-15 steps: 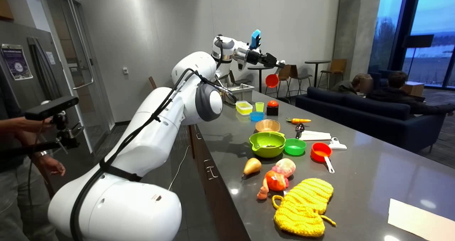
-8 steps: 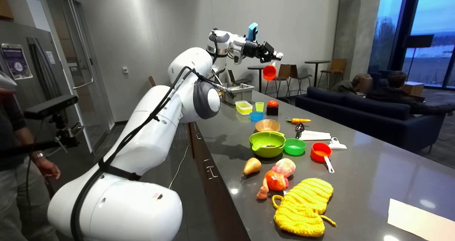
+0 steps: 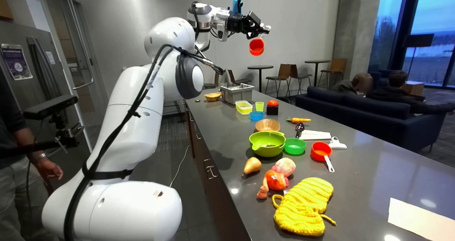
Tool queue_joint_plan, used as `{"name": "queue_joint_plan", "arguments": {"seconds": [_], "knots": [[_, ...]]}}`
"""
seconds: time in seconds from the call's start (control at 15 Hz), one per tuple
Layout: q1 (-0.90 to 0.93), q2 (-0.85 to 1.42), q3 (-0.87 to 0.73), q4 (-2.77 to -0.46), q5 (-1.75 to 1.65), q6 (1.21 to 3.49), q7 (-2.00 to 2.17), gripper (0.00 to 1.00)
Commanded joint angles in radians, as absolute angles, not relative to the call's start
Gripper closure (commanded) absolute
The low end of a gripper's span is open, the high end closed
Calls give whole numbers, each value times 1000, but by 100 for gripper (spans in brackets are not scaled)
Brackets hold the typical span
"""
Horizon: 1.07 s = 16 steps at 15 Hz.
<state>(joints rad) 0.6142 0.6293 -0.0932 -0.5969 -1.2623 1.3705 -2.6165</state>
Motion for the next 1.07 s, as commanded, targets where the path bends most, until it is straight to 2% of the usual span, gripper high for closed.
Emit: {"name": "queue_joint_plan", "arguments": {"seconds": [0.0,0.27,0.47,0.73,1.0], "knots": [[591,484,77,-841,-1362,1235,-2616,99],[510,420,210,-1032,-1334,1105,-2610,99],[420,378,241,-1181,-1308,1030,-2608,99],[282,308,210,-1351,-1170,1137,-2568,99],[221,364,216,-1343,-1010,1268,-2470,99]]}}
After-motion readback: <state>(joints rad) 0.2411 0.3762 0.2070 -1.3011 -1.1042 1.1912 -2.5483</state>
